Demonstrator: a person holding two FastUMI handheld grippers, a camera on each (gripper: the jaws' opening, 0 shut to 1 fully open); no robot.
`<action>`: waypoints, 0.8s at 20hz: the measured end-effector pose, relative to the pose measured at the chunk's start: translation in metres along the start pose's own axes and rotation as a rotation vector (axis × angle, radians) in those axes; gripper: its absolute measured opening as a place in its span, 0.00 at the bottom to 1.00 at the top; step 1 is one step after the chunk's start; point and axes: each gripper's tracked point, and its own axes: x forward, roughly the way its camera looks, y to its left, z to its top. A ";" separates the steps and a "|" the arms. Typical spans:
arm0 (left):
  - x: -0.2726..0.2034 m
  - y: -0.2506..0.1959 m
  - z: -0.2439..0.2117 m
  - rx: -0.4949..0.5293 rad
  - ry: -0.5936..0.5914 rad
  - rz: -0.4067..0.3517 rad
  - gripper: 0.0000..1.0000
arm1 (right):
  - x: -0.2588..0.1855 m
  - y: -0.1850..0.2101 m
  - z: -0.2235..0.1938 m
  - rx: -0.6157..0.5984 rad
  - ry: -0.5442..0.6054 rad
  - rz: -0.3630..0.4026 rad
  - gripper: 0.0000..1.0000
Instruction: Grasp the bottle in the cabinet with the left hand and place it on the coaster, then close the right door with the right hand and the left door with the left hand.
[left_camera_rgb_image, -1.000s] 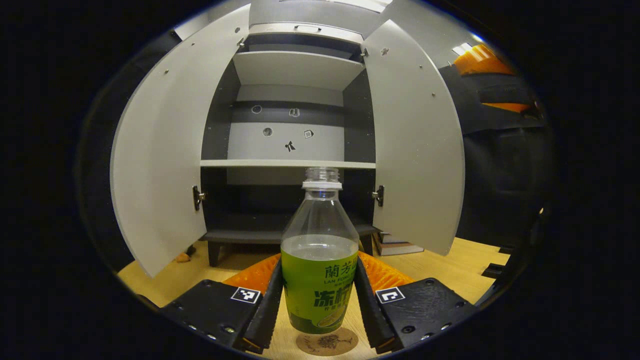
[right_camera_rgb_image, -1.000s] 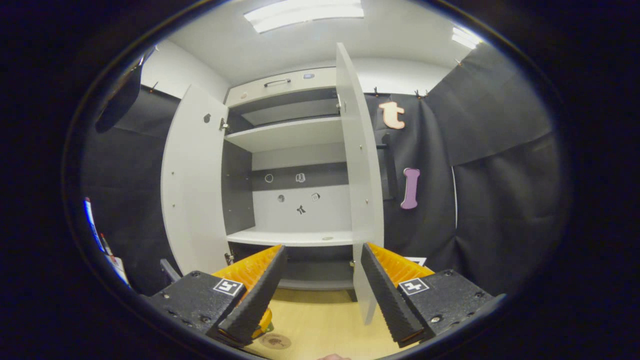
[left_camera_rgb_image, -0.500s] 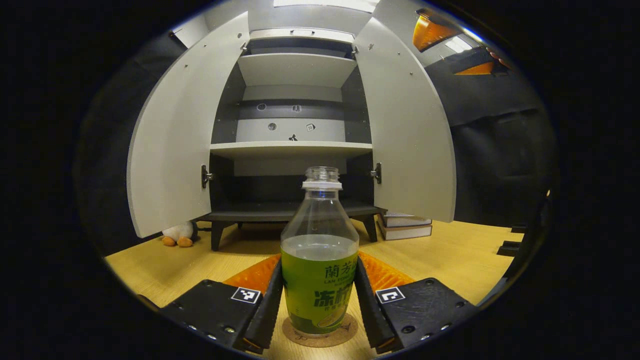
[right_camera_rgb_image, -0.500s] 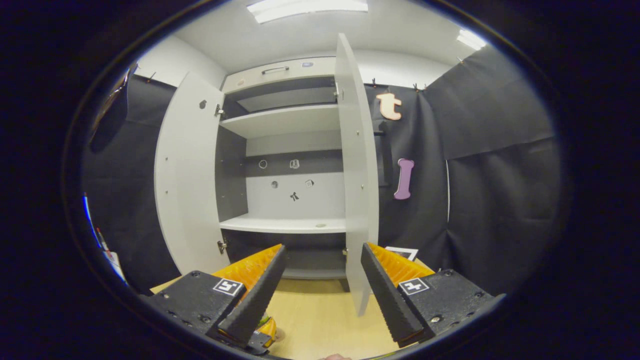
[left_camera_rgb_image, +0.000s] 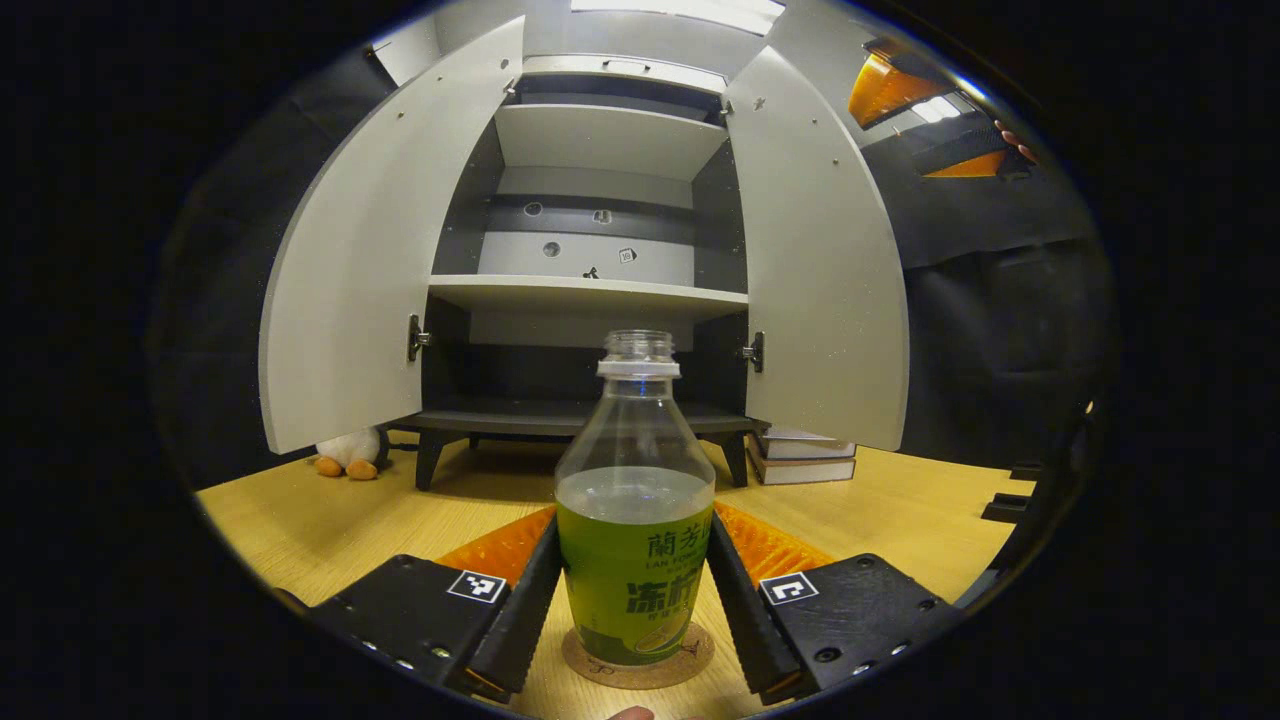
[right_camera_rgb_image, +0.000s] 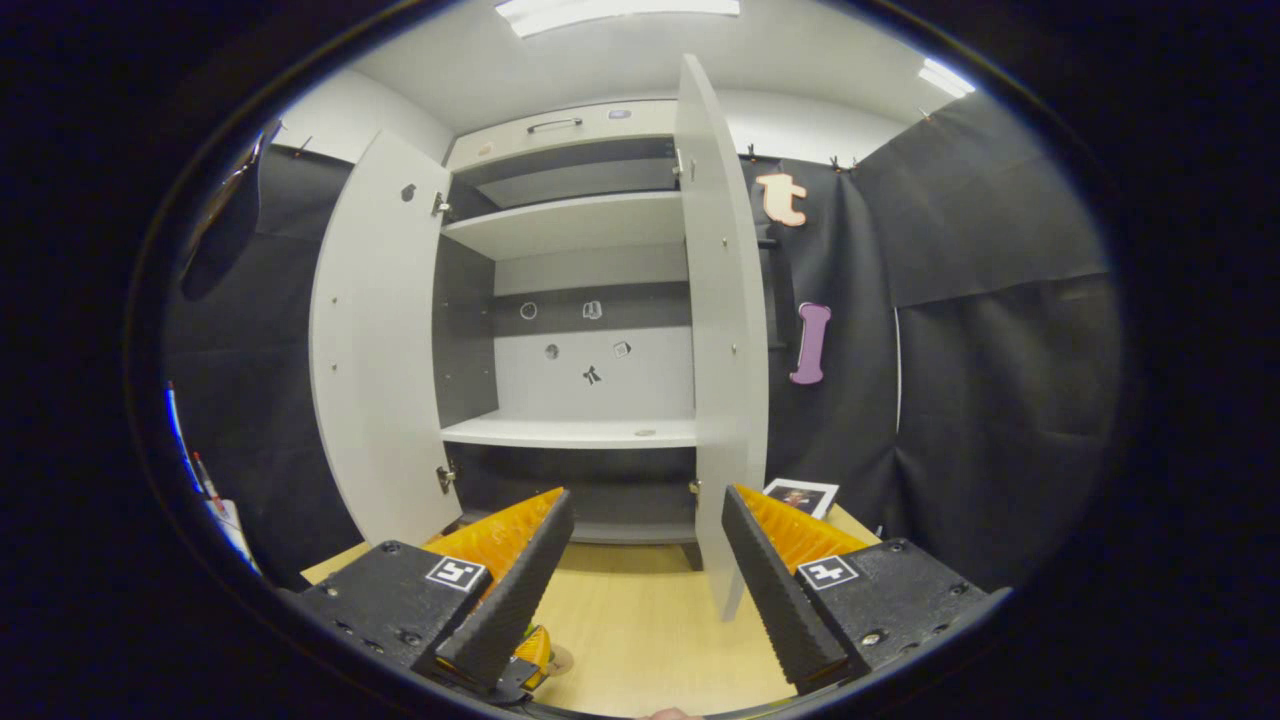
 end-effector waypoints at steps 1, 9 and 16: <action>-0.001 -0.001 0.002 0.011 -0.003 0.000 0.77 | 0.000 0.001 -0.001 0.002 0.003 0.003 0.98; -0.020 0.012 0.054 -0.036 -0.055 0.052 0.97 | -0.002 0.027 -0.021 -0.015 0.052 0.096 0.98; -0.037 0.037 0.165 -0.064 -0.152 0.049 0.95 | 0.007 0.041 -0.030 -0.030 0.014 0.156 0.99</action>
